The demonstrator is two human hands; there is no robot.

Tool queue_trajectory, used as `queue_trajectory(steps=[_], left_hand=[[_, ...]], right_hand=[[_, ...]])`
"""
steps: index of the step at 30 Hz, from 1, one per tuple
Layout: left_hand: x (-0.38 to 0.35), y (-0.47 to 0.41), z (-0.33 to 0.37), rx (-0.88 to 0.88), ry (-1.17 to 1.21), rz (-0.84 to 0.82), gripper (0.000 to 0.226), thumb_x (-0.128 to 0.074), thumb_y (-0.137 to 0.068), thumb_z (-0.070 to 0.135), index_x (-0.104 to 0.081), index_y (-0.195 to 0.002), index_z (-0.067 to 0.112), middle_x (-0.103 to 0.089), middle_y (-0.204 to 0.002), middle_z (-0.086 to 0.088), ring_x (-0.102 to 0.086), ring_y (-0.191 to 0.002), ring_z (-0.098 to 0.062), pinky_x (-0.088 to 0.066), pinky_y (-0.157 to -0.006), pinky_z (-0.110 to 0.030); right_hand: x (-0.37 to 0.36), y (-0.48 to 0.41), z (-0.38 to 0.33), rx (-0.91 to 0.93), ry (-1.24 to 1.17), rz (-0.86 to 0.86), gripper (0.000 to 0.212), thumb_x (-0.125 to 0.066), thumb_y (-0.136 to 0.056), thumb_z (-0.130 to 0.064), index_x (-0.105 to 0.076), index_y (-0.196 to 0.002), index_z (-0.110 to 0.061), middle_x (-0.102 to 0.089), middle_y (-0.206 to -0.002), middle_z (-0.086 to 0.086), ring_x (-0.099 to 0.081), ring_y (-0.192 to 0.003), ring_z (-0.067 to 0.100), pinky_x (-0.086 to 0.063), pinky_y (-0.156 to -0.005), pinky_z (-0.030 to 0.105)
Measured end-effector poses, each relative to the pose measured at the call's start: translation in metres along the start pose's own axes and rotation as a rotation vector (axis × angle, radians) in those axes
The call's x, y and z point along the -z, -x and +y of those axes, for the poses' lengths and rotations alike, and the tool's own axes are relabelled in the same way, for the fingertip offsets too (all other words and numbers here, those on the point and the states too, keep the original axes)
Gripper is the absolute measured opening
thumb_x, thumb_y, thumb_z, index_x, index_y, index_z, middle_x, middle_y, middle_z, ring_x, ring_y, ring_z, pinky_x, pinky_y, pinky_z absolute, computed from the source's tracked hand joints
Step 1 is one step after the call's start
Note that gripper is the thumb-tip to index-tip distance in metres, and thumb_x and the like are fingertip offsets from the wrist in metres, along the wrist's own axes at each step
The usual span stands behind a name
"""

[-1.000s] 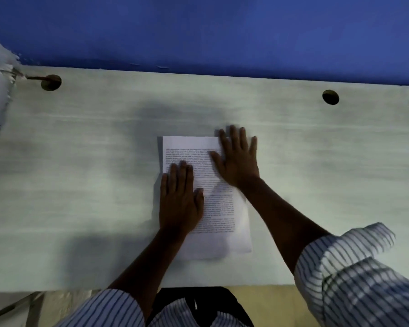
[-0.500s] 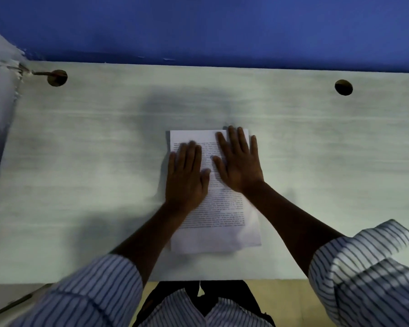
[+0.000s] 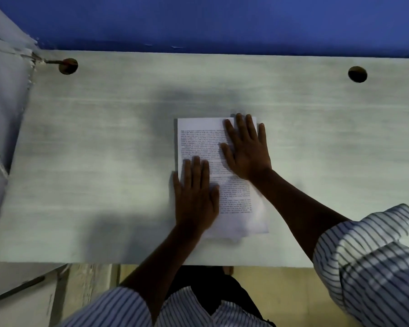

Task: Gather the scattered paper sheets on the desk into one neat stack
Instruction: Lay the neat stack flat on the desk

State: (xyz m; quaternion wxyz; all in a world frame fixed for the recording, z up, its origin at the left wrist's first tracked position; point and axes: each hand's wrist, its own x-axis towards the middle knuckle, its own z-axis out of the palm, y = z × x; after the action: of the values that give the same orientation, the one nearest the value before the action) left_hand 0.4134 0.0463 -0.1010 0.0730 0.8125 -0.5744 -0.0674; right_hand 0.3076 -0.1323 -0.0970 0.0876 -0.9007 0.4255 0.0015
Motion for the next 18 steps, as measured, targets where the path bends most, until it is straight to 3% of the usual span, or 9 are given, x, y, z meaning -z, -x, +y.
queue_trajectory(steps=[5,12,15,18], left_hand=[[-0.004,0.005,-0.002,-0.003,-0.002,0.046,0.062,-0.033,-0.103,0.042,-0.025,-0.156,0.011,-0.018,-0.165,-0.012,-0.011,-0.153,-0.032,-0.016,-0.119,-0.058],[-0.007,0.013,-0.003,-0.018,-0.002,0.11,0.061,-0.034,-0.103,0.041,-0.031,-0.155,0.01,-0.024,-0.163,-0.015,-0.019,-0.151,-0.035,-0.022,-0.117,-0.058],[-0.007,0.012,-0.004,-0.024,0.016,0.078,0.061,-0.035,-0.103,0.042,-0.031,-0.155,0.01,-0.024,-0.163,-0.014,-0.019,-0.151,-0.036,-0.022,-0.117,-0.059],[-0.001,0.012,-0.002,-0.004,0.044,0.02,0.066,-0.033,-0.102,0.046,-0.026,-0.156,0.008,-0.021,-0.163,-0.016,-0.017,-0.151,-0.037,-0.021,-0.118,-0.059]], right_hand=[[0.0,0.01,-0.011,-0.074,0.008,0.01,0.066,-0.024,-0.101,-0.054,-0.018,-0.159,-0.022,-0.014,-0.165,0.015,-0.008,-0.153,0.035,-0.004,-0.121,0.061],[-0.014,0.121,-0.043,-0.056,-0.036,0.06,0.066,-0.032,-0.101,-0.051,-0.026,-0.157,-0.019,-0.016,-0.165,0.014,-0.011,-0.153,0.034,-0.008,-0.122,0.058],[-0.018,0.165,-0.04,-0.153,-0.109,0.04,0.063,-0.029,-0.103,-0.049,-0.019,-0.159,-0.02,-0.009,-0.166,0.013,-0.005,-0.154,0.033,-0.009,-0.124,0.053],[-0.013,0.201,-0.039,-0.251,-0.197,0.001,0.063,-0.027,-0.105,-0.048,-0.017,-0.159,-0.018,-0.011,-0.165,0.016,-0.01,-0.154,0.032,-0.019,-0.123,0.052]])
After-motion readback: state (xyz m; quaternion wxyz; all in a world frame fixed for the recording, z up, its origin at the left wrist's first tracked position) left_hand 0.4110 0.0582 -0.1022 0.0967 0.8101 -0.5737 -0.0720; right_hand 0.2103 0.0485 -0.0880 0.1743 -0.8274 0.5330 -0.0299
